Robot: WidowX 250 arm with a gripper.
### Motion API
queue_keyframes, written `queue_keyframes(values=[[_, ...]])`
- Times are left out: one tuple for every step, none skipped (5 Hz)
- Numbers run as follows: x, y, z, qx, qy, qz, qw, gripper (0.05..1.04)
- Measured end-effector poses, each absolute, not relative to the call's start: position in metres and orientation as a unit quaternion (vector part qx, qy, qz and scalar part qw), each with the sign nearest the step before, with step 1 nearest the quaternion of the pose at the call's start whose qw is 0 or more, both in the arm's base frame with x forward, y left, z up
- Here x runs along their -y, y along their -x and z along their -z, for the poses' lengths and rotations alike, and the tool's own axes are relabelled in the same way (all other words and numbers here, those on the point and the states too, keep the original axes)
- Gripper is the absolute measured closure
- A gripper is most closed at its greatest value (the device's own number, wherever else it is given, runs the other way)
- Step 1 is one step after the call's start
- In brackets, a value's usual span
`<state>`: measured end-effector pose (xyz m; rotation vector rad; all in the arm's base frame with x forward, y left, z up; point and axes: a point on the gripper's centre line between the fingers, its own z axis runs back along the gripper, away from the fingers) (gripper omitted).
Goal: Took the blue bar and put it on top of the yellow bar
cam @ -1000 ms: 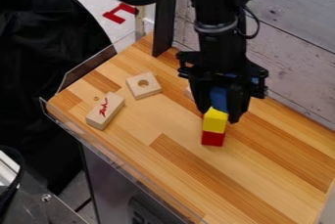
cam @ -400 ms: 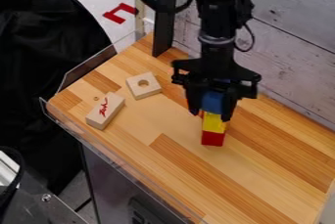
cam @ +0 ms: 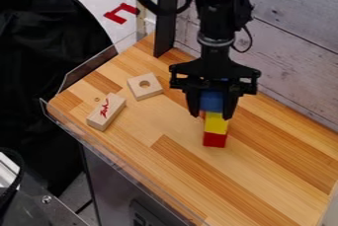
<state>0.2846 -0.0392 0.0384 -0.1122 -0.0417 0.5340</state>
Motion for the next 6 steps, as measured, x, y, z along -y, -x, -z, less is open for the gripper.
queue_keyframes(values=[[0.042,-0.285,-0.039,0.022,0.063,-0.277,0.959,0.509],[0.046,-0.281,-0.035,0.019,0.065,-0.274,0.959,0.509],[0.052,-0.281,-0.033,0.021,0.068,-0.267,0.961,0.509],[0.054,-0.279,-0.030,0.016,0.062,-0.262,0.963,0.509],[0.055,-0.280,-0.030,0.019,0.065,-0.264,0.962,0.509],[0.056,-0.281,-0.030,0.018,0.064,-0.266,0.962,0.509]])
